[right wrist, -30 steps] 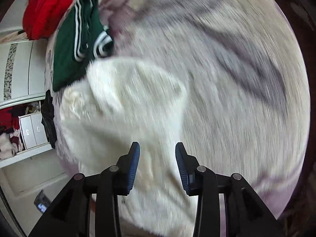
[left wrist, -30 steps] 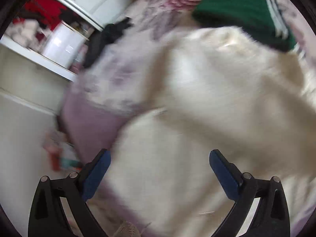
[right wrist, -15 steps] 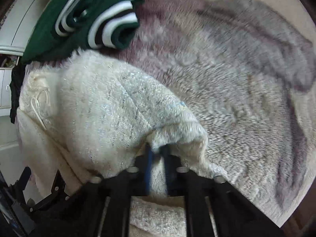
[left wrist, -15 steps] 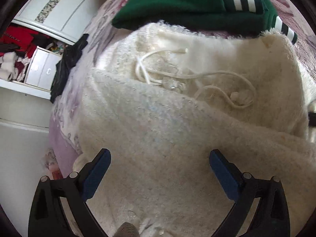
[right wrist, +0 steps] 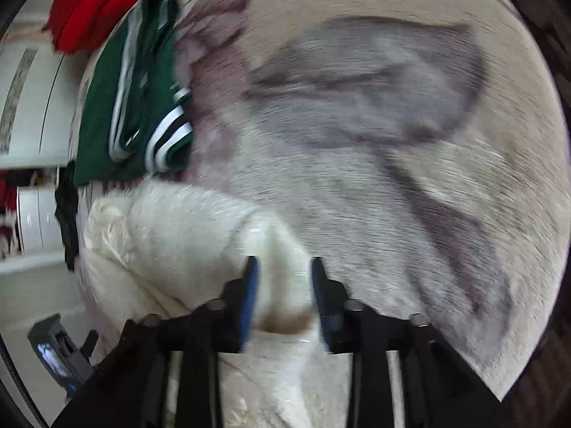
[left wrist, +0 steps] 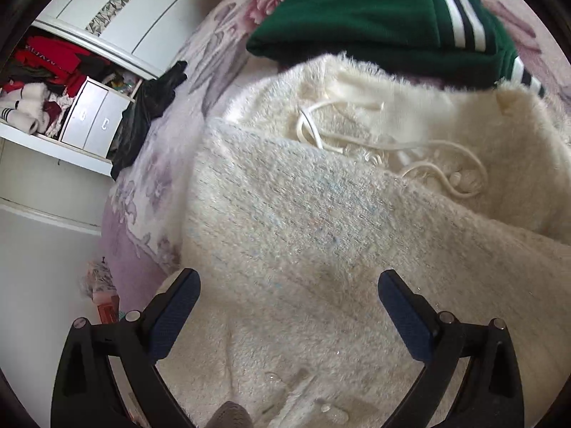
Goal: Fold large clothes
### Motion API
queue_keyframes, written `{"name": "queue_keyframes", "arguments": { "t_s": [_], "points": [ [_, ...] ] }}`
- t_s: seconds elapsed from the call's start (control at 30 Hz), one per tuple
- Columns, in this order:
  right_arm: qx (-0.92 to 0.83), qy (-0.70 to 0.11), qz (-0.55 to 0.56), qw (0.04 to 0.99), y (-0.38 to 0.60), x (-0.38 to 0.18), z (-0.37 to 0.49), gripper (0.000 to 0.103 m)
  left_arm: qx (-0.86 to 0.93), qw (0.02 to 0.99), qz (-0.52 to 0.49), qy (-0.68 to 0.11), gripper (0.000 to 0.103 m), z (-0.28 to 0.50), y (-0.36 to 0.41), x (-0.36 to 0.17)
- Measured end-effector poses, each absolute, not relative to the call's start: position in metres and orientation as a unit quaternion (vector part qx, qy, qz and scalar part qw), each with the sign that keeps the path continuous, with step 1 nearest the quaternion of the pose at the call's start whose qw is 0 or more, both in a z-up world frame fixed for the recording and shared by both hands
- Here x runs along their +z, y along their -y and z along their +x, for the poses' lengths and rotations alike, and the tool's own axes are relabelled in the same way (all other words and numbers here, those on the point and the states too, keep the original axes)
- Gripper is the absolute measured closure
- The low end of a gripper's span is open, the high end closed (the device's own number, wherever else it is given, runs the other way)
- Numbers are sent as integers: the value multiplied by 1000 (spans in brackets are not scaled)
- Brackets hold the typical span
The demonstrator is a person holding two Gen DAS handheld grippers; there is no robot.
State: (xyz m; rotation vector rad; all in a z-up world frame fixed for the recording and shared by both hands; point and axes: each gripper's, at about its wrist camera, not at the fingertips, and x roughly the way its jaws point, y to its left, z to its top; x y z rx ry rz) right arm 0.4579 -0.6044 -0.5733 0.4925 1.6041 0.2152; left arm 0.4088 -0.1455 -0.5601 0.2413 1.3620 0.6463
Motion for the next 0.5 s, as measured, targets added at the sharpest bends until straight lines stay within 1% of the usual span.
{"name": "queue_keyframes", "arguments": {
  "t_s": [0.07,0.17,0.2,0.23,0.27,0.37,0.4,0.5],
  "points": [
    [94,-731,232,634,617,-595,450,54,287,725,114,-615,0,403,151,-558],
    [131,-761,287,567,613,-636,437,54,280,724,120,-619,0,394,158,-559],
    [148,-761,303,553,608,-644,434,57,279,723,122,-621,0,391,159,-560],
    [154,-761,303,553,601,-650,432,71,278,721,128,-622,0,388,161,-560],
    [145,-759,281,569,593,-653,430,96,278,720,136,-622,0,385,162,-561],
    [101,-728,232,637,594,-623,435,98,283,716,153,-619,0,370,161,-559],
    [84,-723,225,648,598,-621,436,98,284,715,154,-619,0,366,159,-558],
    [88,-739,234,625,605,-635,439,97,289,710,159,-622,0,351,153,-554]
  ]
}}
